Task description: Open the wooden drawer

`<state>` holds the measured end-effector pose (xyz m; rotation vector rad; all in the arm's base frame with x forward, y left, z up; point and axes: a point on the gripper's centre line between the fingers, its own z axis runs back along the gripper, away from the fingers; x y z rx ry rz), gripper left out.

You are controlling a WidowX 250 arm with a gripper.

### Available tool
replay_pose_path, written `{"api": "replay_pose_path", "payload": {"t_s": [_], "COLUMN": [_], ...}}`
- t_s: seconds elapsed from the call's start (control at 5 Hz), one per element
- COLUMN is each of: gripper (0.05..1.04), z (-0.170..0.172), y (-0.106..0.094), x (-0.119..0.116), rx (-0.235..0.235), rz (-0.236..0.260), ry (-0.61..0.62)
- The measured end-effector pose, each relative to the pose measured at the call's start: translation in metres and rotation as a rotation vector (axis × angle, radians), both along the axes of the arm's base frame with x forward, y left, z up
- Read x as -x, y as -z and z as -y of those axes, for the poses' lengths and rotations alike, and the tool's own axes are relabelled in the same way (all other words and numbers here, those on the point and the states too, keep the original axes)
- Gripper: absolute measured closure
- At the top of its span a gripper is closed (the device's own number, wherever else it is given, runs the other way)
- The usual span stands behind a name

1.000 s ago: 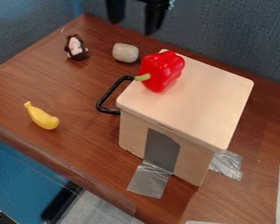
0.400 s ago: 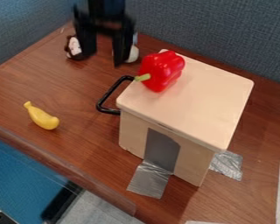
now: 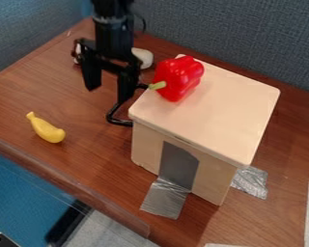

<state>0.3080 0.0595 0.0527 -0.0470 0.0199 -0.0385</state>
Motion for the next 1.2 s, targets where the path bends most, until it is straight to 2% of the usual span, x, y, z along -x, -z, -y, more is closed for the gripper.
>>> {"api": "replay_pose_path", "payload": {"t_s": [0.2,0.6,1.0,1.2], "gripper": [0.084,0.121,0.678,0.887], "z": [-0.003,-0.008,-0.021,-0.041], "y": [0.019,0.036,0.031,0.03], "x": [0.001,-0.001,0.0,0.006], "rx": [-0.032,-0.05,-0.064,-0.074], "rz": [-0.039,-0.075,-0.092,-0.099], "ry": [0.004,-0.014,-0.026,-0.068]}}
